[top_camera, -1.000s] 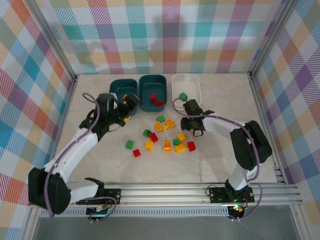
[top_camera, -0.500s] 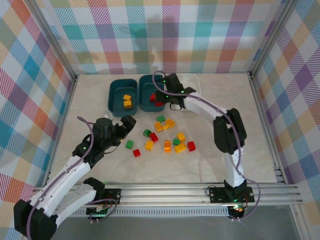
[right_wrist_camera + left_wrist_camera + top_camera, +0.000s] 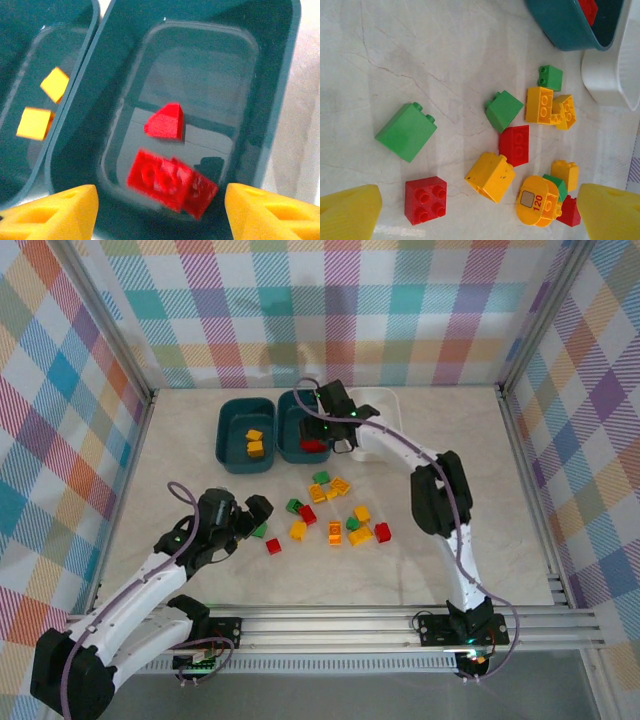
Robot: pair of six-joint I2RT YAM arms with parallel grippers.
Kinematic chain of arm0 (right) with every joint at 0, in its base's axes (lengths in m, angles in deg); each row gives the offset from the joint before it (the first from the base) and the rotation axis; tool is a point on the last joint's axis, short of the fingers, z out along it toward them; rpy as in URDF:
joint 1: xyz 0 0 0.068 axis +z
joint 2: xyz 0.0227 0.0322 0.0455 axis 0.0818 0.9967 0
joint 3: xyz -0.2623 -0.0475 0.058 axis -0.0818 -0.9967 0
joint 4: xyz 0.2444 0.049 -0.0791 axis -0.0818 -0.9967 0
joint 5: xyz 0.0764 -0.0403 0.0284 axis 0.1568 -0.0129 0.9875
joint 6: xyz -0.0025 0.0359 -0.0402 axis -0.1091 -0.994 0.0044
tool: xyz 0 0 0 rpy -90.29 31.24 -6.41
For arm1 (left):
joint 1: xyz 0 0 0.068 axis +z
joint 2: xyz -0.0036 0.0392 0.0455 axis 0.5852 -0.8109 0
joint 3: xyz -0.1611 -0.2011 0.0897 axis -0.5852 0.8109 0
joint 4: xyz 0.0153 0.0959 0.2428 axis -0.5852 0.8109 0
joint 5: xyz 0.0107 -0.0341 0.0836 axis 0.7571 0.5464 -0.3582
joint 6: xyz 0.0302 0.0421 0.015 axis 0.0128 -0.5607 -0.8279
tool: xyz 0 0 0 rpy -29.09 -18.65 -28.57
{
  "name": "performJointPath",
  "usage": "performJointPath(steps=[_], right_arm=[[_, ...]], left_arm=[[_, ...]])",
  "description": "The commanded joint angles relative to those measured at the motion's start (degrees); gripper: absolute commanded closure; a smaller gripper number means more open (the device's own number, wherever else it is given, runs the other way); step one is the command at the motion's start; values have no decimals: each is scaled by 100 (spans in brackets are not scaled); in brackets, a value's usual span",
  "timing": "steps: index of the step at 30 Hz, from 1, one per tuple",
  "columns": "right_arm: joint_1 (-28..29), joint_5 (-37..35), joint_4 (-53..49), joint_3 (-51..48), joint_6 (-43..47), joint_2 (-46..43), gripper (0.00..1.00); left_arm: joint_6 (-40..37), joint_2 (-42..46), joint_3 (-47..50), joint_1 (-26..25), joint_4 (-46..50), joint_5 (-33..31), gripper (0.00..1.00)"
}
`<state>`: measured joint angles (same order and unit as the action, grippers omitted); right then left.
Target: Sort the legos into containers by color
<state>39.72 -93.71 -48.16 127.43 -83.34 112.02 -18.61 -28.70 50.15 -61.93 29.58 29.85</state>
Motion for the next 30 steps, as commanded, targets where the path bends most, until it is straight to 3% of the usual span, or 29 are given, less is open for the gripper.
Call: performJointPath(steps=[1, 7, 11, 17, 21, 30], right_arm=[[250, -119, 507, -1111, 99, -1321, 32], [543, -257, 918, -3317, -287, -2422, 44], [751, -542, 664, -3870, -387, -2661, 55], [905, -995, 340, -4754, -556, -3126, 59], [1021, -863, 287, -5166, -533, -3306, 65], [1200, -364, 271, -5633, -793, -3471, 64]], left_arm=[[-175, 205, 39, -4, 102, -44, 0], [-48, 324, 511, -8, -88, 116, 0], [103, 492, 886, -8, -339, 331, 0], [20, 1099, 1106, -8, -131, 442, 2], [55, 1376, 1239, -17, -78, 460, 3], [107, 1443, 1269, -17, 21, 583, 3]])
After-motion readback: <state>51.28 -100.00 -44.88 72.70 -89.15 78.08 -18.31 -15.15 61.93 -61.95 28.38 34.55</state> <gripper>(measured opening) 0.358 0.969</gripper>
